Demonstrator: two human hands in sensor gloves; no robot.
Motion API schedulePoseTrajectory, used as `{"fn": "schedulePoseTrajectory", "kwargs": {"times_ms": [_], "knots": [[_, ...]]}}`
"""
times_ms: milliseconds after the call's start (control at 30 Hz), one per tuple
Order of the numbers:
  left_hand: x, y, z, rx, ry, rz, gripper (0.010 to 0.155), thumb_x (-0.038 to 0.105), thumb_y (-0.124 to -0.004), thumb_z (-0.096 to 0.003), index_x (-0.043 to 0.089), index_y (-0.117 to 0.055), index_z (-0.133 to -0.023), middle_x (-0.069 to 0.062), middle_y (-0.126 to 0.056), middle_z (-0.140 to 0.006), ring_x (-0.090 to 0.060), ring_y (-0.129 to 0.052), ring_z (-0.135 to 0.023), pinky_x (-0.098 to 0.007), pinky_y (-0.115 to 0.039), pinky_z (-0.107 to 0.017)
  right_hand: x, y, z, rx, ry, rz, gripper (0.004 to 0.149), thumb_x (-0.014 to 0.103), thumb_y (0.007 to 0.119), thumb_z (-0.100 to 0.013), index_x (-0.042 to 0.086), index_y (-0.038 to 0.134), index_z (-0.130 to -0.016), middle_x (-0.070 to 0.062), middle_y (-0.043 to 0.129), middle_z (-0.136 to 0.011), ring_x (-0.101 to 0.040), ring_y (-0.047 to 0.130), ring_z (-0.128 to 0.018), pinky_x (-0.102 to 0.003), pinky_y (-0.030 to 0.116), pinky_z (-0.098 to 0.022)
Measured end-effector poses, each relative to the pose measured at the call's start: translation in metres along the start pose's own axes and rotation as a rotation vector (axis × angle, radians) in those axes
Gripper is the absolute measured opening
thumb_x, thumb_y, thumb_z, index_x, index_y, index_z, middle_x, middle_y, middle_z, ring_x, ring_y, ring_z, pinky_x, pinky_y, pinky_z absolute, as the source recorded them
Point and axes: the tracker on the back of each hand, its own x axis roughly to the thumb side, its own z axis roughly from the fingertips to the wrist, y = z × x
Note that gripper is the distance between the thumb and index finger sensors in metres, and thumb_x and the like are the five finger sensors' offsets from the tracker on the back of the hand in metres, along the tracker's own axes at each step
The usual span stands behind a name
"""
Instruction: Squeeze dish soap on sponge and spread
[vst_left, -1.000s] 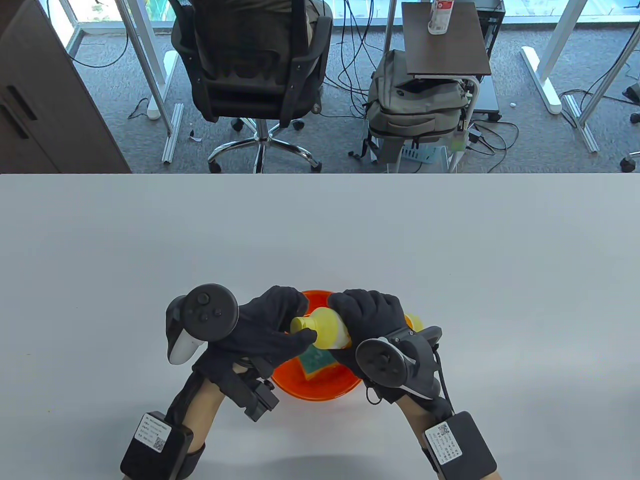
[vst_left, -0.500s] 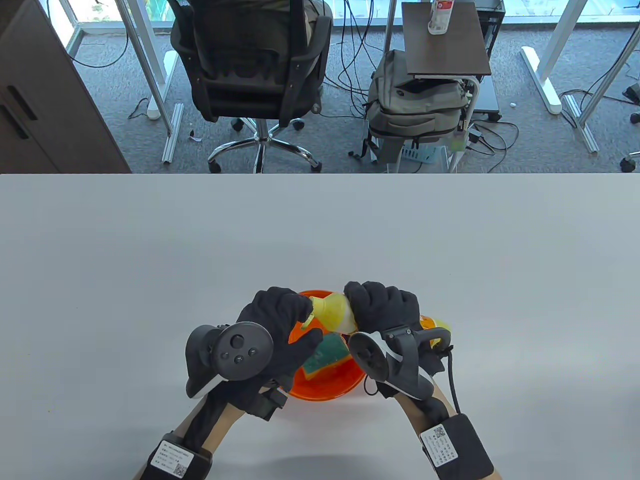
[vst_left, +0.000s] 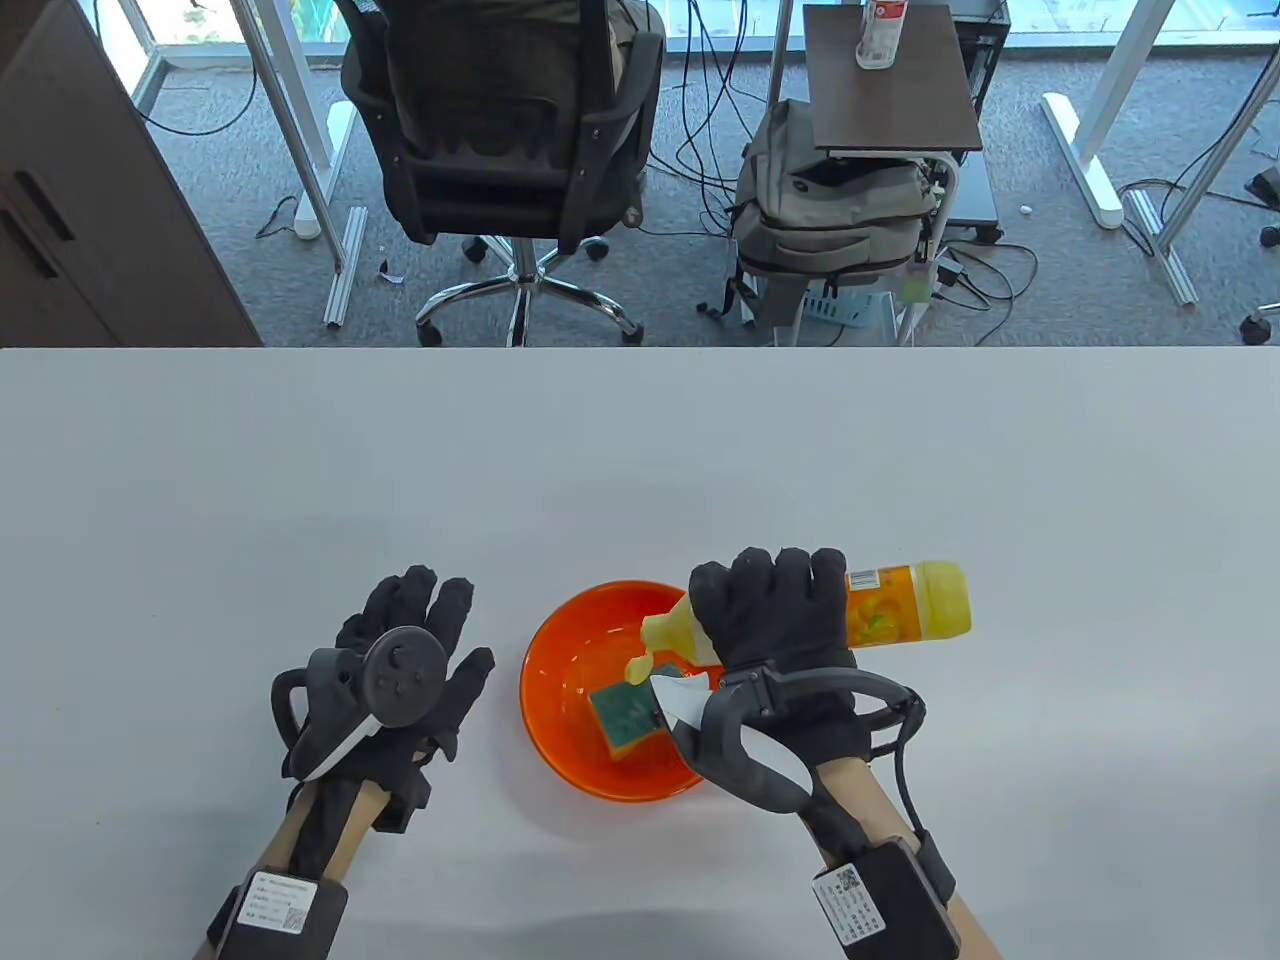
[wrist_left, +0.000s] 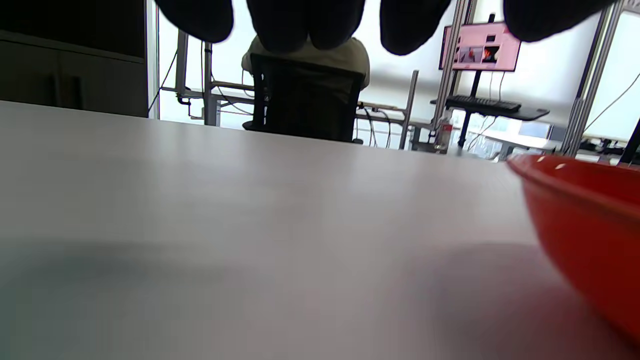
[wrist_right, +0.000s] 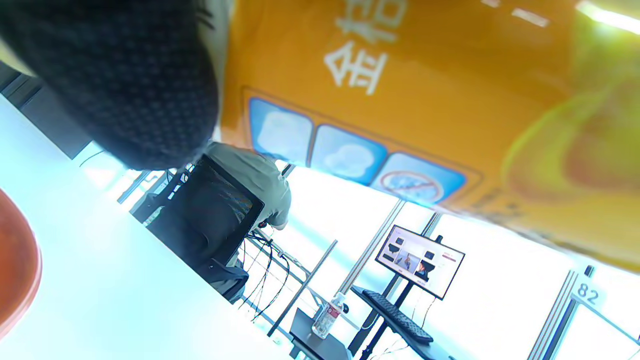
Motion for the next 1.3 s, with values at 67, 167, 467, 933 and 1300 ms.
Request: {"fn": "schedulePoseTrajectory", "kwargs": {"times_ms": [67, 167, 467, 933, 1300], "knots": [[-0.008, -0.009, -0.001, -0.015, 0.029, -0.024, 0.072, 0.060, -0.071, -0.0423, 0.032, -0.061, -0.108, -0.008, -0.053, -0.119, -0.037, -0.059, -0.113, -0.065, -0.057, -0.078, 0.006, -0.001, 0.001, -0.007, -0.016, 0.025, 0.078, 0.039, 0.106, -0.025, 0.055, 0.064, -0.090, 0.011, 0.075, -0.096, -0.023, 0.083, -0.090, -0.061, 0.055, -0.077], [-0.014, -0.015, -0.003, -0.060, 0.036, -0.009, 0.067, 0.056, -0.070, -0.0434, 0.034, -0.064, -0.106, -0.008, -0.053, -0.119, -0.037, -0.059, -0.113, -0.065, -0.057, -0.078, 0.015, -0.001, 0.002, -0.046, -0.035, 0.036, 0.078, 0.038, 0.106, -0.025, 0.058, 0.065, -0.088, 0.012, 0.074, -0.096, -0.022, 0.080, -0.091, -0.059, 0.055, -0.077], [-0.018, -0.017, 0.000, -0.046, 0.049, 0.008, 0.070, 0.057, -0.069, -0.0433, 0.042, -0.049, -0.109, -0.004, -0.049, -0.120, -0.036, -0.058, -0.114, -0.065, -0.055, -0.079, 0.046, -0.008, 0.004, -0.085, -0.108, 0.004, 0.077, 0.039, 0.106, -0.025, 0.058, 0.067, -0.089, 0.012, 0.076, -0.095, -0.021, 0.082, -0.089, -0.055, 0.059, -0.076], [-0.019, -0.019, -0.001, -0.059, 0.048, 0.020, 0.075, 0.059, -0.067, -0.0429, 0.041, -0.038, -0.110, -0.004, -0.046, -0.120, -0.036, -0.057, -0.114, -0.064, -0.054, -0.080, 0.066, -0.009, 0.005, -0.068, -0.132, -0.146, 0.077, 0.041, 0.107, -0.021, 0.056, 0.072, -0.088, 0.012, 0.081, -0.092, -0.021, 0.086, -0.085, -0.052, 0.062, -0.074], [-0.021, -0.024, -0.002, -0.078, 0.055, 0.030, 0.079, 0.059, -0.066, -0.0430, 0.038, -0.028, -0.109, -0.004, -0.044, -0.121, -0.036, -0.055, -0.114, -0.065, -0.053, -0.080, 0.060, -0.001, 0.003, -0.037, -0.114, -0.128, 0.077, 0.040, 0.108, -0.020, 0.055, 0.074, -0.087, 0.014, 0.083, -0.090, -0.021, 0.087, -0.084, -0.052, 0.064, -0.074]]}}
